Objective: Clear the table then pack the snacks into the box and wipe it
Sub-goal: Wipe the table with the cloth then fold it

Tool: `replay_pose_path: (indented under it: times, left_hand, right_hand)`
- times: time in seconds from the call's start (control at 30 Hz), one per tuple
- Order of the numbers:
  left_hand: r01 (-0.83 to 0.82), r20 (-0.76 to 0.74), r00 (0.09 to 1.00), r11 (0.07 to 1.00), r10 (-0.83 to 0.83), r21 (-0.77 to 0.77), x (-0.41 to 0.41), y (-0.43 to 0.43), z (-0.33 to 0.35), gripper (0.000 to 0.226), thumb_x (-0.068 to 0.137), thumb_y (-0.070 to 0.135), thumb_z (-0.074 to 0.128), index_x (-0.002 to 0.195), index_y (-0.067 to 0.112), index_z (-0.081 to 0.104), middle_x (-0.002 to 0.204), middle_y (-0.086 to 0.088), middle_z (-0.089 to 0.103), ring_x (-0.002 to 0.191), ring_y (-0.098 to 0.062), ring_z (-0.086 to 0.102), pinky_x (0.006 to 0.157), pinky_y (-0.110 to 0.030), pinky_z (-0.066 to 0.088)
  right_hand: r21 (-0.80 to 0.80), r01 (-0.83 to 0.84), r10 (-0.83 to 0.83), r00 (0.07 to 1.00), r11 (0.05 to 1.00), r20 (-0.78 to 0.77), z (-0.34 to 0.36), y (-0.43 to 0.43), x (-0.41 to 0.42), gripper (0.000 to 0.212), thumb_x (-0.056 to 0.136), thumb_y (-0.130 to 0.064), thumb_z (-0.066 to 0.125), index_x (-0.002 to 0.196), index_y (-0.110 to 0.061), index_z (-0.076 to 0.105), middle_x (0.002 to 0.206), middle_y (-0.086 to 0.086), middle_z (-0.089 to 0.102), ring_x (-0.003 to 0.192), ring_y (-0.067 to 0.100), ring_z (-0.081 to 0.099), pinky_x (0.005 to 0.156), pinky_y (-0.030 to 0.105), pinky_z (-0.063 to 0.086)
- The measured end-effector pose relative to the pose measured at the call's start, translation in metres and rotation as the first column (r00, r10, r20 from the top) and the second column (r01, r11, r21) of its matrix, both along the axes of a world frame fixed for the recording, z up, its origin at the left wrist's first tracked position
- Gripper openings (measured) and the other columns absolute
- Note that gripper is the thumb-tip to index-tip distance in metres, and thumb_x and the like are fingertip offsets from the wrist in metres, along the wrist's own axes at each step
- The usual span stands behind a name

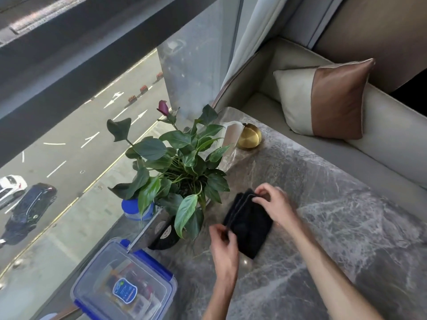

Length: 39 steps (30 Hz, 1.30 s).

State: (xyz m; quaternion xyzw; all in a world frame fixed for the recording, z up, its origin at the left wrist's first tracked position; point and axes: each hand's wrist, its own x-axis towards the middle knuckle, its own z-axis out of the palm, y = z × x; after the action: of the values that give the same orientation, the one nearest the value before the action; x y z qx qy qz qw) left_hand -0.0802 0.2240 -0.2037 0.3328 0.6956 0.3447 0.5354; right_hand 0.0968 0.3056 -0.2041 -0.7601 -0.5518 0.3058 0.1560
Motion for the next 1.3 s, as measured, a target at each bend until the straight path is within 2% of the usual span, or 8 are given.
replay_pose_path:
  times: [0.13, 0.3, 0.53, 0.67, 0.87, 1.03, 1.2, 1.3]
  left_hand:
    - [0.04, -0.207, 0.977, 0.996, -0.057, -0.085, -0.001, 0.016, -0.002, 0.01, 0.093, 0.009, 0.052, 0.102, 0.008, 0.049, 0.094, -0.006, 0.059, 0.09, -0.028, 0.06, 0.071, -0.024, 0.036]
    - [0.095, -0.327, 0.935, 0.985, -0.138, -0.144, 0.0, 0.013, -0.001, 0.028, 0.092, 0.016, 0.057, 0.111, -0.002, 0.047, 0.113, -0.021, 0.055, 0.102, -0.036, 0.055, 0.086, -0.038, 0.044]
    - [0.075, -0.32, 0.929, 0.941, -0.187, -0.331, 0.003, 0.012, 0.004, 0.04, 0.094, 0.031, 0.055, 0.111, -0.003, 0.043, 0.11, -0.027, 0.063, 0.098, -0.042, 0.064, 0.084, -0.044, 0.053]
    - [0.096, -0.312, 0.924, 0.923, -0.223, -0.373, 0.007, 0.019, 0.008, 0.029, 0.093, 0.015, 0.053, 0.112, -0.006, 0.045, 0.111, -0.031, 0.063, 0.102, -0.045, 0.062, 0.088, -0.046, 0.052]
    - [0.149, -0.351, 0.894, 0.923, -0.279, -0.353, 0.005, 0.007, 0.011, 0.033, 0.09, 0.01, 0.052, 0.119, 0.0, 0.04, 0.122, -0.027, 0.052, 0.108, -0.044, 0.056, 0.088, -0.044, 0.047]
    - [0.197, -0.442, 0.831, 0.922, -0.337, -0.333, 0.002, 0.013, 0.007, 0.038, 0.095, 0.029, 0.052, 0.119, 0.0, 0.045, 0.125, -0.024, 0.052, 0.112, -0.042, 0.056, 0.088, -0.045, 0.047]
    - [0.246, -0.453, 0.798, 0.901, -0.397, -0.357, -0.003, 0.021, -0.002, 0.033, 0.094, 0.021, 0.054, 0.114, -0.004, 0.05, 0.119, -0.027, 0.059, 0.109, -0.044, 0.058, 0.089, -0.048, 0.048]
    - [0.323, -0.526, 0.697, 0.868, -0.488, -0.377, -0.002, 0.014, 0.0, 0.03, 0.09, 0.014, 0.053, 0.114, -0.003, 0.047, 0.121, -0.026, 0.054, 0.11, -0.043, 0.055, 0.091, -0.048, 0.045]
  right_hand:
    - [-0.159, -0.074, 0.116, 0.955, 0.985, 0.274, -0.012, 0.003, -0.028, 0.028, 0.087, -0.027, 0.065, 0.115, -0.025, 0.061, 0.115, 0.0, 0.065, 0.114, 0.025, 0.054, 0.096, 0.038, 0.044]
    - [-0.027, 0.234, -0.212, 0.919, 0.972, 0.331, -0.014, -0.027, -0.024, 0.031, 0.085, -0.033, 0.068, 0.113, -0.024, 0.061, 0.113, 0.004, 0.061, 0.11, 0.028, 0.052, 0.091, 0.038, 0.045]
    - [-0.33, 0.479, -0.526, 0.848, 0.813, -0.062, -0.025, -0.037, 0.009, 0.026, 0.081, -0.017, 0.074, 0.104, -0.009, 0.066, 0.092, 0.008, 0.065, 0.09, 0.026, 0.063, 0.077, 0.026, 0.043]
    - [-0.254, 0.472, -0.494, 0.869, 0.845, -0.027, -0.024, -0.036, 0.012, 0.017, 0.079, -0.014, 0.075, 0.094, -0.01, 0.068, 0.08, 0.005, 0.063, 0.081, 0.025, 0.064, 0.07, 0.025, 0.039]
    - [-0.034, 0.535, -0.518, 0.831, 0.844, 0.2, -0.014, -0.064, -0.017, 0.029, 0.092, -0.034, 0.06, 0.111, -0.014, 0.055, 0.106, 0.01, 0.063, 0.099, 0.031, 0.06, 0.073, 0.035, 0.042]
    - [-0.455, 0.575, -0.623, 0.78, 0.68, 0.054, -0.031, -0.119, -0.052, 0.045, 0.082, -0.051, 0.065, 0.1, -0.01, 0.06, 0.09, 0.012, 0.069, 0.093, 0.035, 0.068, 0.074, 0.04, 0.053]
    - [-0.464, 0.652, -0.77, 0.628, 0.6, -0.112, -0.037, -0.147, -0.086, 0.021, 0.084, -0.027, 0.069, 0.093, -0.011, 0.059, 0.09, 0.016, 0.073, 0.091, 0.035, 0.069, 0.084, 0.046, 0.054]
    - [-0.524, 0.571, -0.667, 0.745, 0.631, 0.008, -0.032, -0.149, -0.076, 0.025, 0.083, -0.04, 0.066, 0.095, -0.018, 0.061, 0.095, 0.005, 0.072, 0.097, 0.028, 0.066, 0.079, 0.031, 0.049]
